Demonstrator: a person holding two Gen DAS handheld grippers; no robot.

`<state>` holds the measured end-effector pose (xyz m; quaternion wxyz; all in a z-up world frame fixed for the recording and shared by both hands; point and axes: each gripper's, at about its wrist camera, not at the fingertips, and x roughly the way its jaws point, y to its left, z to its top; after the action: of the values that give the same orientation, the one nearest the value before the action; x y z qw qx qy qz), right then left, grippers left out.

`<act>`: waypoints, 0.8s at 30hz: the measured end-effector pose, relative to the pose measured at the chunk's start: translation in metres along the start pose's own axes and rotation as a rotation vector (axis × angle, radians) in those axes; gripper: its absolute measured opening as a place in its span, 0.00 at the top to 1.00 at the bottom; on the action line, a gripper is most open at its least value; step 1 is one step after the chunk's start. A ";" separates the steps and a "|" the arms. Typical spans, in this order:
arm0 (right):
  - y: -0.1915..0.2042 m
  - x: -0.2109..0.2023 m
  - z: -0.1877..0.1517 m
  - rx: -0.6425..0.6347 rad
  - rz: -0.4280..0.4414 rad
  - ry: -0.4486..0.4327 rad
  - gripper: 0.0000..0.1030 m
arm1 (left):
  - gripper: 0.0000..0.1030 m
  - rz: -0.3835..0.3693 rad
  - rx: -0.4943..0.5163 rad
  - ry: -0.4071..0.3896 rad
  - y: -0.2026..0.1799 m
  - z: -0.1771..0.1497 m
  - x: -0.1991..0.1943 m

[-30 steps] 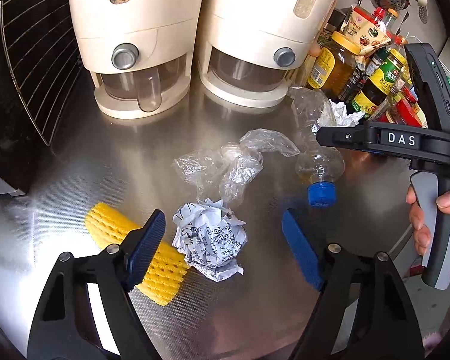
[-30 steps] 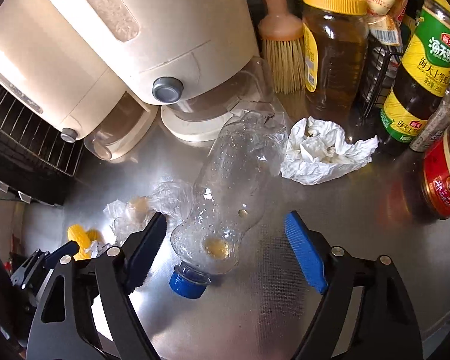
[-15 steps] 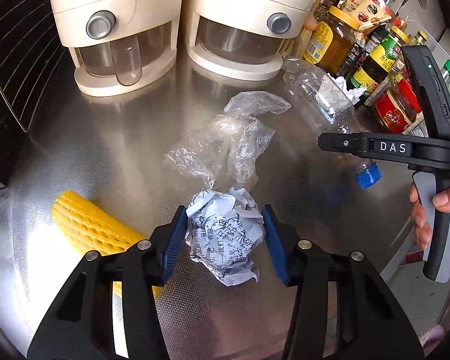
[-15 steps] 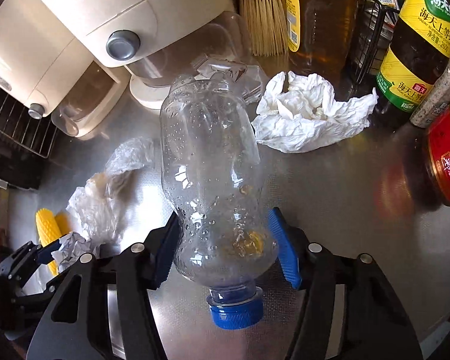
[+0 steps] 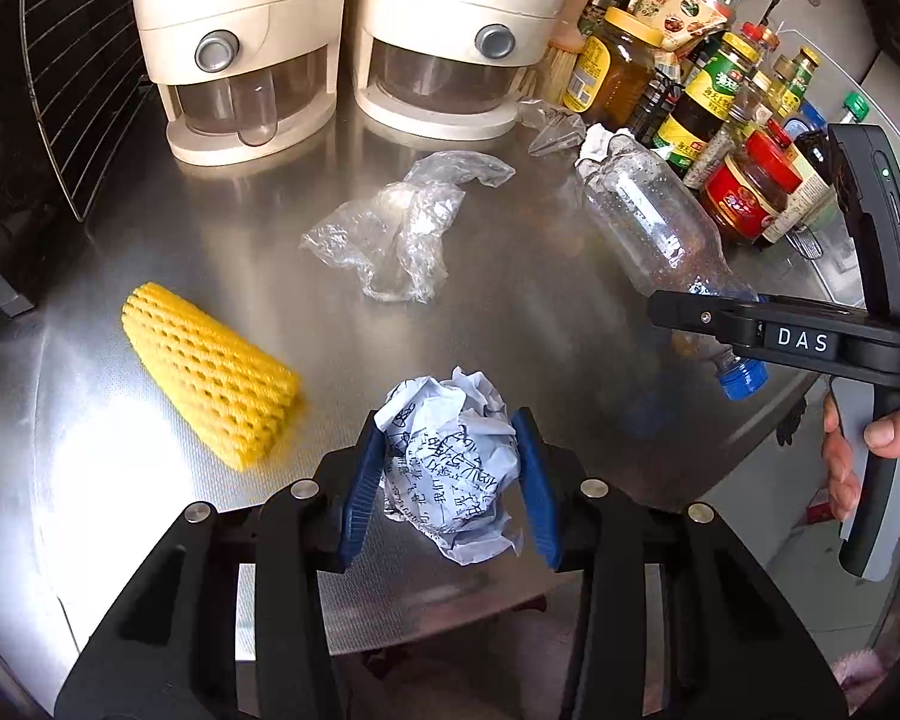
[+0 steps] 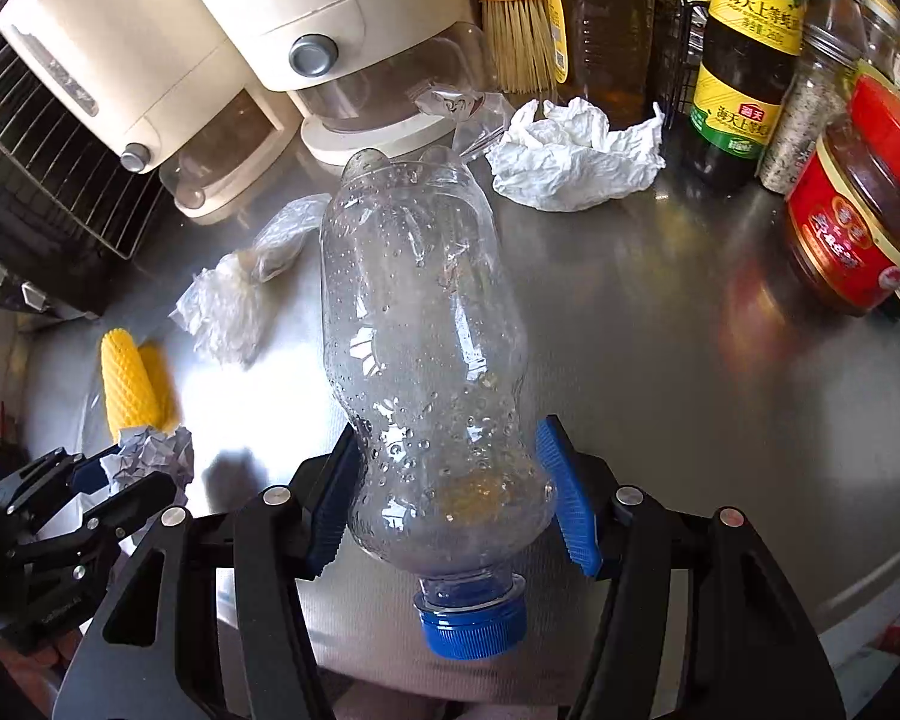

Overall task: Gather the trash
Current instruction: 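Grasp the crumpled foil with the left tool while the right tool grasps the clear bottle, then carry foil and bottle down over the bin and open both tools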

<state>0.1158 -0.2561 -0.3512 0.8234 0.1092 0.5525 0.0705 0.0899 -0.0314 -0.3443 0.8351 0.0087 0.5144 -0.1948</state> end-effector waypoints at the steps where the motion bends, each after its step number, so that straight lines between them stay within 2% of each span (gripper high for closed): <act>1: 0.000 -0.006 -0.005 -0.002 0.004 -0.006 0.42 | 0.61 0.001 0.002 -0.004 -0.004 -0.005 -0.005; 8: 0.000 -0.050 -0.057 -0.013 0.032 -0.026 0.42 | 0.60 -0.005 0.010 -0.014 -0.029 -0.051 -0.033; 13: -0.003 -0.069 -0.100 -0.021 0.047 -0.008 0.42 | 0.60 -0.011 -0.002 0.010 -0.042 -0.088 -0.042; 19: -0.012 -0.071 -0.153 -0.006 0.061 0.062 0.42 | 0.60 -0.026 -0.047 0.065 -0.046 -0.132 -0.038; 24: -0.017 -0.053 -0.197 0.010 0.071 0.164 0.42 | 0.60 -0.030 -0.085 0.141 -0.043 -0.167 -0.019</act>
<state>-0.0863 -0.2646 -0.3800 0.7716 0.1265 0.6143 0.1056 -0.0754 -0.0293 -0.3985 0.7933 -0.0208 0.5798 -0.1843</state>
